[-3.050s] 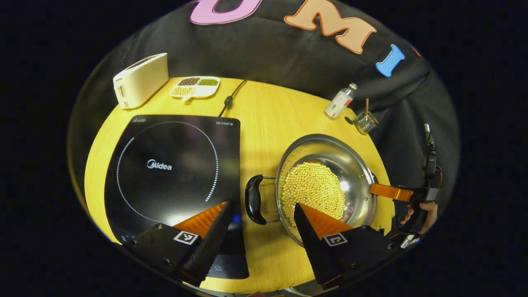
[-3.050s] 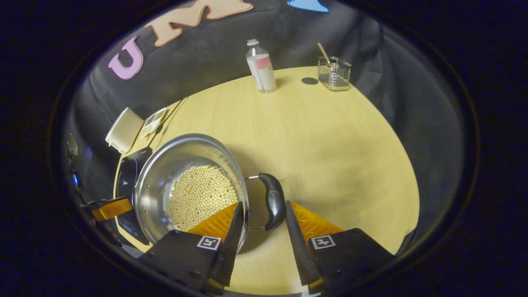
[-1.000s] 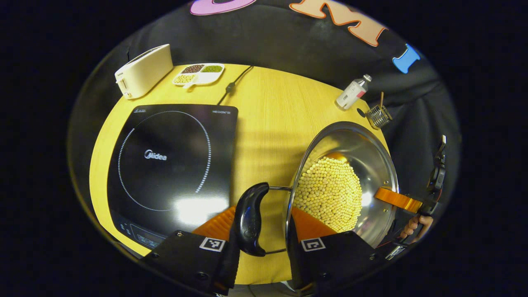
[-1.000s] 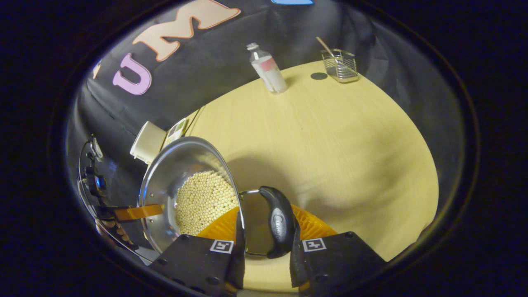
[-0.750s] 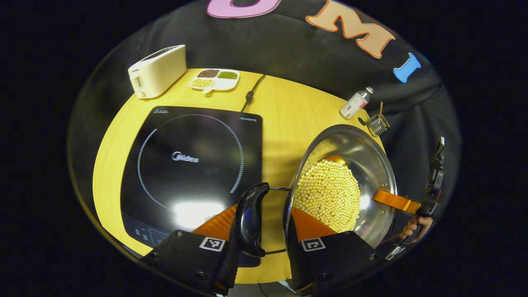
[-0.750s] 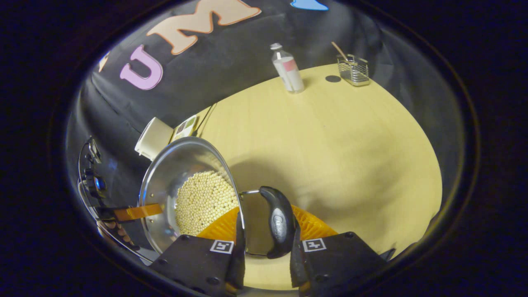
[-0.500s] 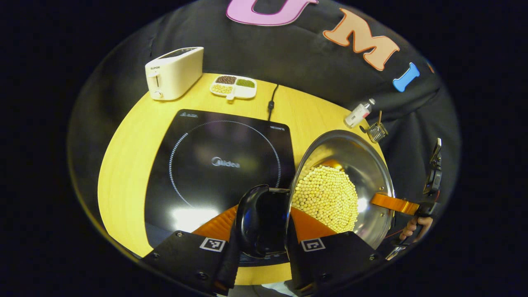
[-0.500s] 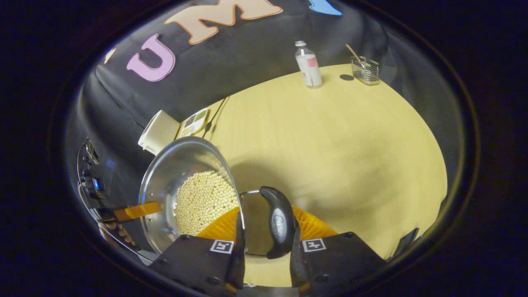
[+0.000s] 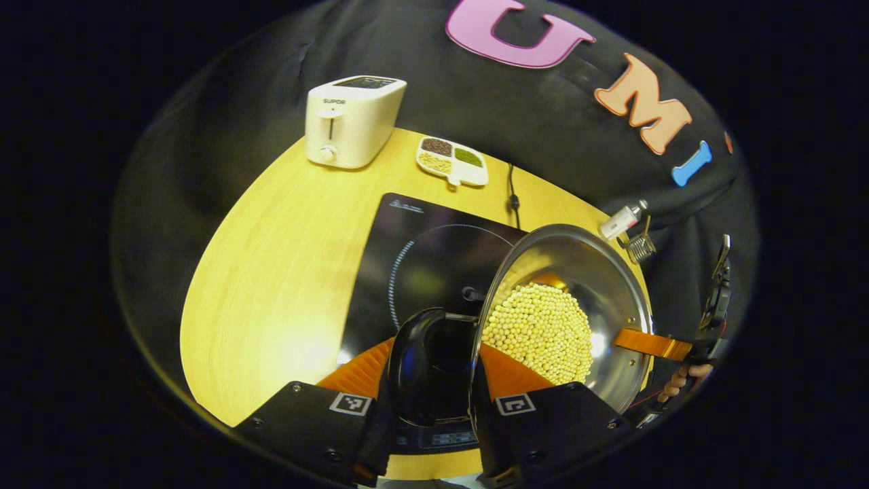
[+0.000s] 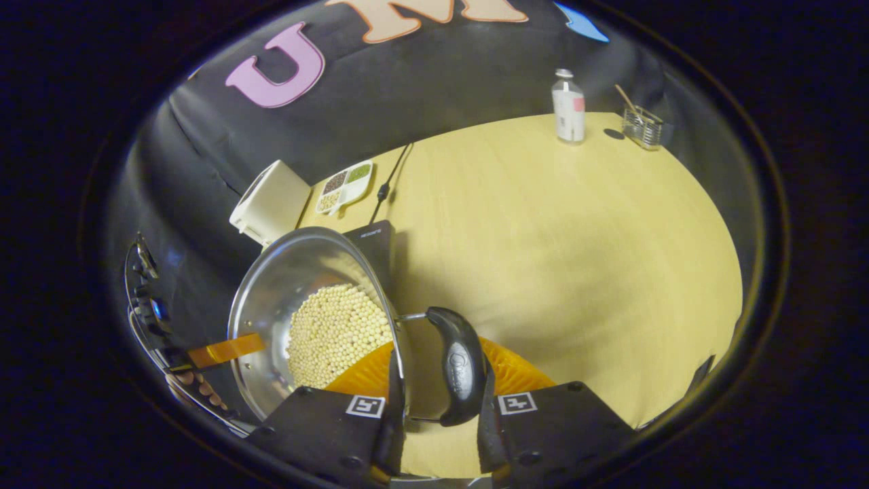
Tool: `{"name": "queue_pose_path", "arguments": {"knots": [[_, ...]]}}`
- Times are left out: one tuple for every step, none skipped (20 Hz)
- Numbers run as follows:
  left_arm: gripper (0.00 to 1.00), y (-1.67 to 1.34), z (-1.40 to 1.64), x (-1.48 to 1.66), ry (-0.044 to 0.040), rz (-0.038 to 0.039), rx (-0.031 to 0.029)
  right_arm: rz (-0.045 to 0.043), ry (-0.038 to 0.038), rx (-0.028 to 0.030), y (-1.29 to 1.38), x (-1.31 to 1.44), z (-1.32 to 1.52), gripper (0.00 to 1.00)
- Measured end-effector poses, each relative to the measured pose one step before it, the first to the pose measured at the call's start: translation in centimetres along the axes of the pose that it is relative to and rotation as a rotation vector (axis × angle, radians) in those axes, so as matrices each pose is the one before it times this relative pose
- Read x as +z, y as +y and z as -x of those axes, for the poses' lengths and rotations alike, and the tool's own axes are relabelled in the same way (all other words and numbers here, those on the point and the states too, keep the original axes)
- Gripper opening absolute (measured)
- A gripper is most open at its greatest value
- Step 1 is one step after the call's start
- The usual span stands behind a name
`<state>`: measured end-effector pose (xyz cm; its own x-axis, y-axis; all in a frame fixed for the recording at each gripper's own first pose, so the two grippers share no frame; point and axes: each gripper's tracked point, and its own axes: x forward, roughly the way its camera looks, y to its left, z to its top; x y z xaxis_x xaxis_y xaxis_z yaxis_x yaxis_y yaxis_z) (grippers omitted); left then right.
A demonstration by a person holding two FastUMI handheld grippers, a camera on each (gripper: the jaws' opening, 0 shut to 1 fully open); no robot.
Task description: First push the handle of the pot to place it horizontally, then grasp the pot with both hands and set it on the induction cooktop.
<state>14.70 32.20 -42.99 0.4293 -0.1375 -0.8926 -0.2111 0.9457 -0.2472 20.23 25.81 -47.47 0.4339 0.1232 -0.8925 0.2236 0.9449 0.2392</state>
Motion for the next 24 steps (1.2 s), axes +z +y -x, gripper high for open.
{"name": "queue_pose_path", "arguments": {"knots": [[0.53, 0.865, -0.184, 0.587, -0.00568, -0.00216, 0.00496, 0.00179, 0.00495, 0.0025, 0.762, 0.034, -0.679, 0.38], [0.52, 0.638, -0.314, 0.384, -0.00282, -0.00726, 0.003, -0.00068, 0.00448, 0.00157, 0.589, 0.135, -0.569, 0.38], [0.52, 0.555, -0.3, 0.231, 0.00257, -0.00702, 0.00236, -0.00384, 0.00358, -0.00047, 0.419, -0.074, -0.464, 0.38], [0.5, 0.494, -0.323, 0.199, 0.00246, -0.00525, 0.00221, -0.00337, 0.00654, -0.00187, 0.394, -0.052, -0.528, 0.38], [0.51, 0.446, -0.346, 0.211, 0.00415, -0.00504, 0.00209, -0.00355, 0.00829, -0.0048, 0.216, -0.191, -0.478, 0.38], [0.51, 0.216, -0.024, 0.106, 0.01525, -0.00869, 0.00096, -0.00738, 0.00854, 0.00224, 0.265, -0.089, -0.356, 0.38], [0.5, 0.3, -0.275, 1.06, -0.03265, -0.01815, -0.00054, -0.01277, -0.00625, 0.00161, 0.344, 0.173, -0.27, 0.39], [0.51, 0.274, -0.223, 0.022, 0.0175, -0.01294, 0.00533, 0.00161, 0.01023, 0.00242, 0.159, -0.148, -0.048, 0.46], [0.53, 0.382, -0.205, 0.535, -0.00859, -0.0049, -0.00155, -0.00289, -0.00675, 0.00133, 0.307, 0.306, -0.138, 0.46], [0.52, 0.15, -0.016, 0.515, -0.00821, 0.0103, -0.00283, -0.00209, -0.00061, 0.00073, 0.338, 0.275, -0.365, 0.46], [0.51, 0.319, -0.101, 0.341, -0.00452, 0.00395, -0.00081, -0.00205, -0.00029, 0.00264, 0.698, 0.402, -0.551, 0.45], [0.53, 0.351, -0.18, 0.418, -0.01166, -0.00474, 0.00529, -0.0062, -0.0026, 0.00052, 0.417, 0.28, -0.305, 0.45], [0.53, 0.41, -0.173, 0.261, -0.00151, -0.01878, 0.01211, -0.00267, -0.00121, 0.00274, 0.03, -0.081, 0.027, 0.45], [0.54, 0.398, -0.291, 0.278, -0.0075, -0.02282, 0.01492, -0.00227, -0.00166, 0.00301, 0.331, 0.223, -0.247, 0.45], [0.55, 0.306, -0.232, 0.297, -0.00312, -0.01844, 0.01159, -0.00066, -0.00029, 0.00224, 0.505, 0.393, -0.445, 0.46], [0.57, 0.227, -0.117, 0.255, -0.00286, -0.0133, 0.01031, -0.00055, 0.00374, 0.00343, 0.366, 0.327, -0.427, 0.46], [0.58, 0.241, -0.068, 0.147, 0.00083, -0.00495, 0.00958, 0.00402, 0.00232, 0.00447, 0.178, 0.014, -0.269, 0.46], [0.61, 0.093, 0.031, -0.261, 0.00856, -0.00064, 0.01422, 0.0061, 0.00351, 0.00273, 0.067, 0.093, -0.02, 0.46], [0.63, 0.151, -0.044, -0.548, 0.01396, -0.00545, 0.0205, 0.00721, 0.00395, 0.00418, -0.066, -0.186, -0.009, 0.49], [0.66, 0.11, 0.119, -0.56, 0.00894, -0.01122, 0.01975, 0.00895, 0.00317, 0.00617, -0.049, -0.113, 0.033, 0.44], [0.7, -0.155, 0.421, -0.129, -0.01488, -0.01224, 0.0049, 0.00225, -0.00801, 0.00532, -0.069, -0.037, 0.327, 0.48], [0.76, -0.302, 0.52, 0.009, -0.02244, -0.0094, -0.00365, -0.00357, -0.01832, 0.00978, 0.076, 0.401, 0.671, 0.56], [0.79, -0.023, 0.665, 0.361, -0.03574, -0.00552, 0.00749, -0.00082, -0.03528, 0.00396, -0.107, 0.534, 0.447, 0.51], [0.81, 0.105, 0.78, 0.543, -0.0474, -0.00286, 0.00803, 0.00423, -0.03114, 0.00544, -0.143, 0.715, 0.819, 0.61]]}}
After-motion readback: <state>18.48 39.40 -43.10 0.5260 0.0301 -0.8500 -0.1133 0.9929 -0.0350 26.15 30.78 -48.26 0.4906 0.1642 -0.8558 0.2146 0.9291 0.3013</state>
